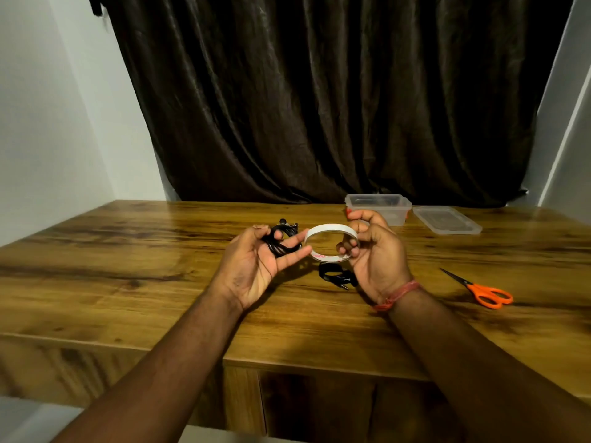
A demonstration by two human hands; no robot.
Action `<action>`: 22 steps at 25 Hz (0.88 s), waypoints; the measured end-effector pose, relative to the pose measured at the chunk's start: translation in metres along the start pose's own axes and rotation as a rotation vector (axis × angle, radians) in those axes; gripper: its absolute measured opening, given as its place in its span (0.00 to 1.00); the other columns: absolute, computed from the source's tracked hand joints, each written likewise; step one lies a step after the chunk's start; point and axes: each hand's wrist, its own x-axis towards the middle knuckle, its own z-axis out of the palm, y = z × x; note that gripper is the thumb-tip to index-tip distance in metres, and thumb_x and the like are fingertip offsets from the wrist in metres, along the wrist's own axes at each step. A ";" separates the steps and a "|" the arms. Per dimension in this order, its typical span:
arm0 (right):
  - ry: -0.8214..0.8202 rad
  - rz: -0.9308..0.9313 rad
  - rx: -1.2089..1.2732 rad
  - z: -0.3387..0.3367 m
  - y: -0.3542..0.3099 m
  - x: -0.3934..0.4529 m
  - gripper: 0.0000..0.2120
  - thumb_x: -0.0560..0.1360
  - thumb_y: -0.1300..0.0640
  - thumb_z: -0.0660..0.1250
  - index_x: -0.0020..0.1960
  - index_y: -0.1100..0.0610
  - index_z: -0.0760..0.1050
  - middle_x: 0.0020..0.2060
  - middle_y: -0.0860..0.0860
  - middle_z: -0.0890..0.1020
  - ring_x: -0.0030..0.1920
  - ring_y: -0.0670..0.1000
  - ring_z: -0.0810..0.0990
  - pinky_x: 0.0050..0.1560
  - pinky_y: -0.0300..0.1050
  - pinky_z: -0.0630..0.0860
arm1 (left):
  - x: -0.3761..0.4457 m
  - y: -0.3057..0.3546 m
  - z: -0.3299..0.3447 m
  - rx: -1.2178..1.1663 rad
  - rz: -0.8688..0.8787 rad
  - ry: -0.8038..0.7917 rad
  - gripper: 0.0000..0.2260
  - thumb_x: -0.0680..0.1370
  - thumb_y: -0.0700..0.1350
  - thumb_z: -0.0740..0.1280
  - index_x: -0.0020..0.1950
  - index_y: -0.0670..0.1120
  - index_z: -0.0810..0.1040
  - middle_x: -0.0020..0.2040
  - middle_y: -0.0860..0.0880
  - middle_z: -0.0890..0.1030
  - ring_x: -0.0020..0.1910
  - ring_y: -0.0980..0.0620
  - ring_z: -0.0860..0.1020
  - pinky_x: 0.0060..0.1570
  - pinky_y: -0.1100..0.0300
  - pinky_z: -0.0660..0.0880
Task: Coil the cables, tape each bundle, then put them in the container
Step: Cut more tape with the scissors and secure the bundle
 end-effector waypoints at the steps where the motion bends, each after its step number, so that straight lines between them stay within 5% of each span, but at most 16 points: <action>1: -0.007 0.010 0.011 0.000 0.001 0.000 0.18 0.71 0.71 0.50 0.56 0.63 0.72 0.33 0.52 0.75 0.29 0.47 0.71 0.35 0.46 0.69 | 0.000 0.000 0.000 -0.005 -0.001 0.001 0.06 0.82 0.39 0.56 0.47 0.42 0.70 0.41 0.42 0.74 0.59 0.31 0.79 0.47 0.39 0.80; 8: 0.027 -0.006 -0.154 0.001 0.002 0.001 0.12 0.76 0.70 0.54 0.53 0.61 0.73 0.43 0.55 0.77 0.37 0.50 0.76 0.42 0.47 0.76 | 0.004 0.001 -0.004 -0.006 0.023 0.027 0.07 0.83 0.39 0.55 0.48 0.42 0.70 0.40 0.42 0.75 0.57 0.33 0.80 0.50 0.40 0.80; 13: 0.069 -0.087 -0.387 -0.005 -0.001 0.002 0.10 0.78 0.67 0.58 0.54 0.56 0.74 0.40 0.52 0.82 0.45 0.53 0.80 0.53 0.55 0.76 | 0.005 0.005 -0.010 0.007 0.029 0.052 0.06 0.83 0.39 0.55 0.49 0.41 0.70 0.41 0.42 0.75 0.60 0.32 0.79 0.53 0.40 0.80; 19: 0.157 -0.166 -0.770 -0.022 -0.027 -0.017 0.09 0.79 0.62 0.61 0.51 0.48 0.73 0.50 0.53 0.79 0.52 0.53 0.78 0.50 0.46 0.75 | 0.001 0.006 -0.015 0.076 0.015 0.098 0.06 0.84 0.40 0.55 0.50 0.42 0.70 0.42 0.40 0.77 0.59 0.31 0.79 0.58 0.38 0.77; 22: 0.128 -0.270 -1.269 -0.052 -0.065 -0.030 0.08 0.78 0.61 0.64 0.53 0.50 0.73 0.49 0.50 0.78 0.50 0.51 0.76 0.50 0.47 0.74 | 0.001 0.006 -0.016 0.105 0.005 0.108 0.06 0.84 0.39 0.55 0.50 0.41 0.70 0.42 0.40 0.77 0.59 0.31 0.79 0.58 0.37 0.76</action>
